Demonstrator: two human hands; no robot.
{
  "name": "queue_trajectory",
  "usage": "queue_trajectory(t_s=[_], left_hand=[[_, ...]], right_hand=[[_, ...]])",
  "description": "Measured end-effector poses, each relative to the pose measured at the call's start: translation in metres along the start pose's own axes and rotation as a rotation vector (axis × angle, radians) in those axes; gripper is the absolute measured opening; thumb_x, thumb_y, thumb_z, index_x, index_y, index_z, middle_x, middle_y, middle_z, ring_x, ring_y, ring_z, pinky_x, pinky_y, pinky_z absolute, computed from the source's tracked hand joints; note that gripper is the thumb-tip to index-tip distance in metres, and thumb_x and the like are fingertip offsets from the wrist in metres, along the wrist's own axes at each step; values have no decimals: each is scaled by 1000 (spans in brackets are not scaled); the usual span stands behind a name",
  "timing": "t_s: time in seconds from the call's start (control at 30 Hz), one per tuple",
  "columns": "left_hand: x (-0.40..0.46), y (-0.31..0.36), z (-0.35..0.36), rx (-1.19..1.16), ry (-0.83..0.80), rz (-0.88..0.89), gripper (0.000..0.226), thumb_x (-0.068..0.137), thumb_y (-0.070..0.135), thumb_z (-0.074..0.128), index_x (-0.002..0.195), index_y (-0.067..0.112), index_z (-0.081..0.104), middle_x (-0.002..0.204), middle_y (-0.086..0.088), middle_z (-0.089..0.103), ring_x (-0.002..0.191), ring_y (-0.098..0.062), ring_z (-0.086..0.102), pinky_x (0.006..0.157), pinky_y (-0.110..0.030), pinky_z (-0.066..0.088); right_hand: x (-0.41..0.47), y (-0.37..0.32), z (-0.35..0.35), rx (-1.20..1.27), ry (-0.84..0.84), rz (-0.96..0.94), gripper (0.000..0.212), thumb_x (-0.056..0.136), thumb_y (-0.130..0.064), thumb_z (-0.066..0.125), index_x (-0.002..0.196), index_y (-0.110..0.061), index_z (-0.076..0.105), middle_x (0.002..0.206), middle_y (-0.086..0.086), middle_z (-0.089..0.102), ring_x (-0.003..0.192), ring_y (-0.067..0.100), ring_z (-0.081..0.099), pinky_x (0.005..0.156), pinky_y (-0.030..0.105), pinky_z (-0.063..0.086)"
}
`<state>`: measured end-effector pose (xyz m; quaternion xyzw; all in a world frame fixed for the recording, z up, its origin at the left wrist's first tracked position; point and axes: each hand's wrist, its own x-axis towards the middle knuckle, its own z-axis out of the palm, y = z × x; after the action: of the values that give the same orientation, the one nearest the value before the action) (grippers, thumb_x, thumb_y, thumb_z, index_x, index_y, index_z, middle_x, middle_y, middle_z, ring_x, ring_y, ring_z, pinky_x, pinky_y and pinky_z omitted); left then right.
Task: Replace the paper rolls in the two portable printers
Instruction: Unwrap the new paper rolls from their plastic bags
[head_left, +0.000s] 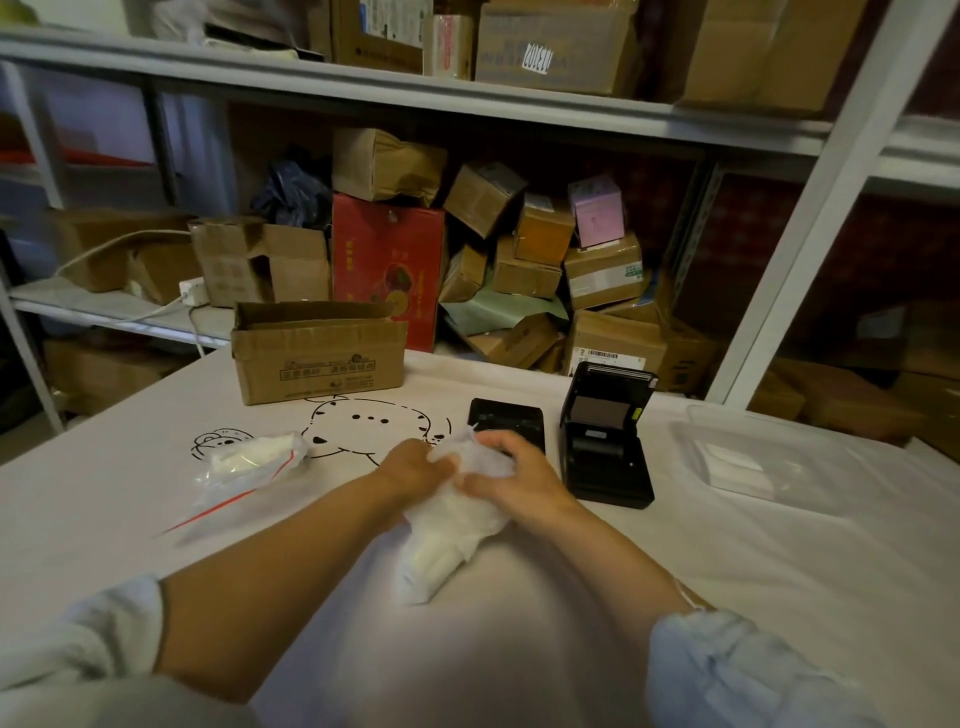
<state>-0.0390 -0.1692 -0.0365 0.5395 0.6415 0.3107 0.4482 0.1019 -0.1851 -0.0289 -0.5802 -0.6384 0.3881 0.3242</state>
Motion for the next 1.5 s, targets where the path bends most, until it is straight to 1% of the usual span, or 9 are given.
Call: queue_trajectory(t_s=[0.13,0.27,0.4,0.53,0.6,0.77,0.93,1.1,1.5], left_hand=[[9,-3,-6,-359,82,-130,23,97,24,47,91,3,55,82,-17,57,64,-24,54,54,-30,47],[6,5,-7,-791,-119,-292,17,94,20,55,102,5,59,82,-13,63,71,-24,62,59,-30,56],[-10,13,-19,-573,-366,-222,32,82,25,70,105,4,62,88,-13,69,75,-23,68,59,-33,59],[-10,7,-17,-256,-171,-120,52,78,33,74,117,3,57,105,-13,67,91,-24,66,66,-32,57],[-6,5,-15,-243,-98,-111,51,81,37,70,118,6,54,114,-14,64,102,-27,62,79,-37,55],[-6,9,-11,-364,13,-94,27,96,28,51,104,4,59,108,-18,64,90,-30,63,77,-39,54],[2,8,-7,-407,144,-103,33,98,28,47,112,1,59,100,-19,64,88,-33,61,79,-40,52],[4,2,-3,-405,172,-138,38,96,28,49,121,0,54,114,-24,63,104,-39,61,93,-50,50],[-9,-6,-2,-365,42,-170,35,96,24,50,122,-1,51,112,-22,64,98,-34,63,76,-36,52]], right_hand=[[-3,11,0,76,49,168,33,83,1,58,109,-16,68,111,7,65,103,25,63,88,37,55],[-8,9,1,387,66,372,23,89,7,51,89,-11,65,94,11,65,81,25,66,63,35,60],[-3,7,-7,1070,-3,506,26,87,17,40,94,6,63,99,25,64,84,36,62,79,48,54],[1,-2,2,1119,-32,502,43,71,9,62,114,10,61,114,28,64,101,39,63,97,51,48],[1,-8,6,1048,37,482,31,74,6,64,105,8,64,110,27,65,93,38,64,96,51,49],[4,-12,8,593,230,315,30,87,-11,64,116,-13,60,111,10,64,96,25,63,90,40,54],[-14,-18,-2,-41,509,-403,19,81,-21,73,93,-27,60,100,-10,58,89,6,56,77,21,52],[-15,-22,-5,-416,-76,-348,20,85,-35,68,101,-25,73,100,-9,68,93,7,60,87,32,53],[-21,-56,-11,-837,-533,-220,32,79,-35,71,100,-10,67,98,6,66,89,21,62,76,36,52]])
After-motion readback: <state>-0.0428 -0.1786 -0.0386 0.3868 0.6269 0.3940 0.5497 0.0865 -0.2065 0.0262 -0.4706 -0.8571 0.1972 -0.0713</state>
